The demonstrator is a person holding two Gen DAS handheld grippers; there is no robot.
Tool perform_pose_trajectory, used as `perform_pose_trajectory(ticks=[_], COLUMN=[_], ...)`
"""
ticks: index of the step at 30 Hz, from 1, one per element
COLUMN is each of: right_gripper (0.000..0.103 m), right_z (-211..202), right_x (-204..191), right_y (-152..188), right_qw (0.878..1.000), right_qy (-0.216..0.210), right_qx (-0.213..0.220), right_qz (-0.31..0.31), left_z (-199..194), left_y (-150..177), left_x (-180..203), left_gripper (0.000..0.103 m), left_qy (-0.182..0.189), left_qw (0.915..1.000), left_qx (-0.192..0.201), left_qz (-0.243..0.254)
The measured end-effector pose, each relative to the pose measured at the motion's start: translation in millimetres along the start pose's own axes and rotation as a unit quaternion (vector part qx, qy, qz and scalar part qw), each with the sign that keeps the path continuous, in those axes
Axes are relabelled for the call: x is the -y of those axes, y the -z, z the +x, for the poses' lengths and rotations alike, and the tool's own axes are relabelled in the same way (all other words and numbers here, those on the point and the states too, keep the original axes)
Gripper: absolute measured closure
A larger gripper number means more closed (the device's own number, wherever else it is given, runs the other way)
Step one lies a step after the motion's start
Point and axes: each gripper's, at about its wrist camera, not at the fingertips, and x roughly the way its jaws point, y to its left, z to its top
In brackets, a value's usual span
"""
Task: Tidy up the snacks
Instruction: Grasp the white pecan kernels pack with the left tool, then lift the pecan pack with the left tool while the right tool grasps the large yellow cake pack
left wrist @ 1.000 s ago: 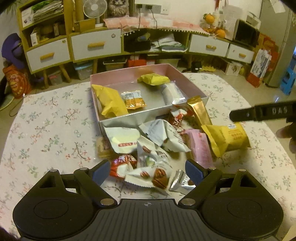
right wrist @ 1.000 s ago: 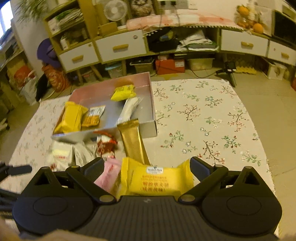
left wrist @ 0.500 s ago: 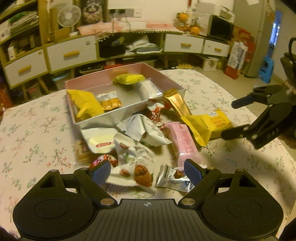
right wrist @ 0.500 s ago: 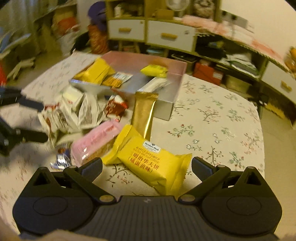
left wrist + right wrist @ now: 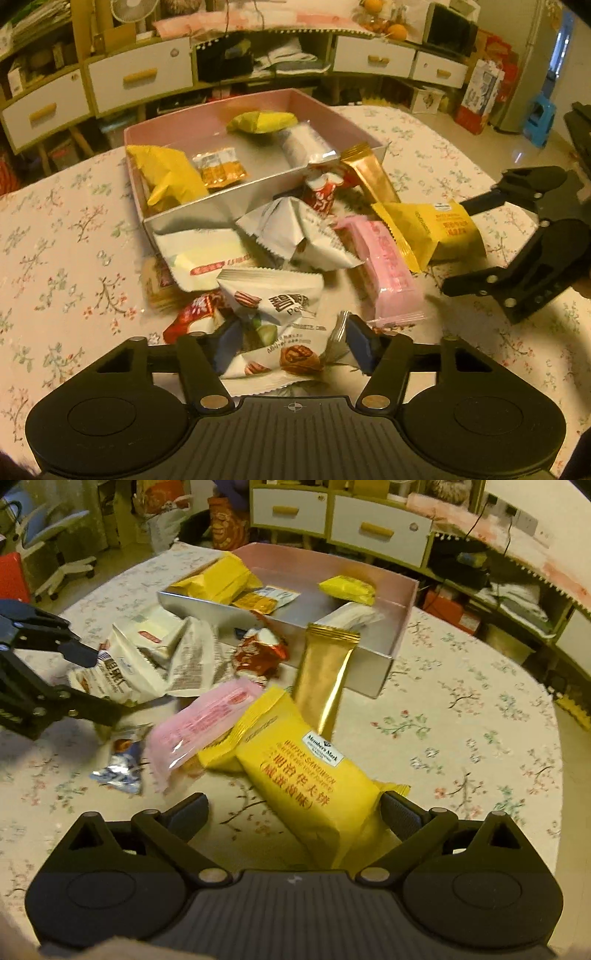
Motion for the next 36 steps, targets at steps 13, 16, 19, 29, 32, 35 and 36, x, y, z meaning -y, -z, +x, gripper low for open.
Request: perform_pose_trajectory(ticks=[13,16,19,29,32,35,36], right_gripper=[0.016,0.015,0.014,0.023,0.049,0.055,0.056], right_z=[-16.8,-12.8,-6.5,3.1,4.1,2.1,1.4], right_x=[-15.4,-16.9,-25.6,-44.7,-42.8,-42.0,-42.1], right_y=[0.6,-3.0,-4.0,-6.2,-5.6,-5.4,-4.4], right_qw=[0.997,0.999,1.0,0.996,0.997,0.998,0.998], right_qy=[-0.078,-0.048,-0.02,0.015,0.005,-0.005,-0.006], right_qx=[-0.009,-0.004,-0.006,-0.001,0.0,0.0,0.001], right_qz=[0.021,0.01,-0.022,-0.084,-0.08,-0.067,-0.069], left_z=[-0.5,2.9,6.1,7.2,5.9,4.2,3.6], left_y=[6.7,7.6,8.2,7.9,7.7,7.3,7.2], left_x=[-12.0,-11.5,-11.3,-9.7,-9.1,-7.2,-6.3], left_gripper=[0.062,0.061,0.061,0.064,0.065,0.066,0.066], left_qy=[0.009,0.0,-0.006,-0.008,-0.002,0.004,0.005], left_qw=[0.9982,0.9984,0.9983,0.9982,0.9982,0.9983,0.9984], left_qx=[-0.046,-0.044,-0.045,-0.042,-0.041,-0.038,-0.037], left_qz=[-0.038,-0.036,-0.036,-0.043,-0.044,-0.044,-0.042])
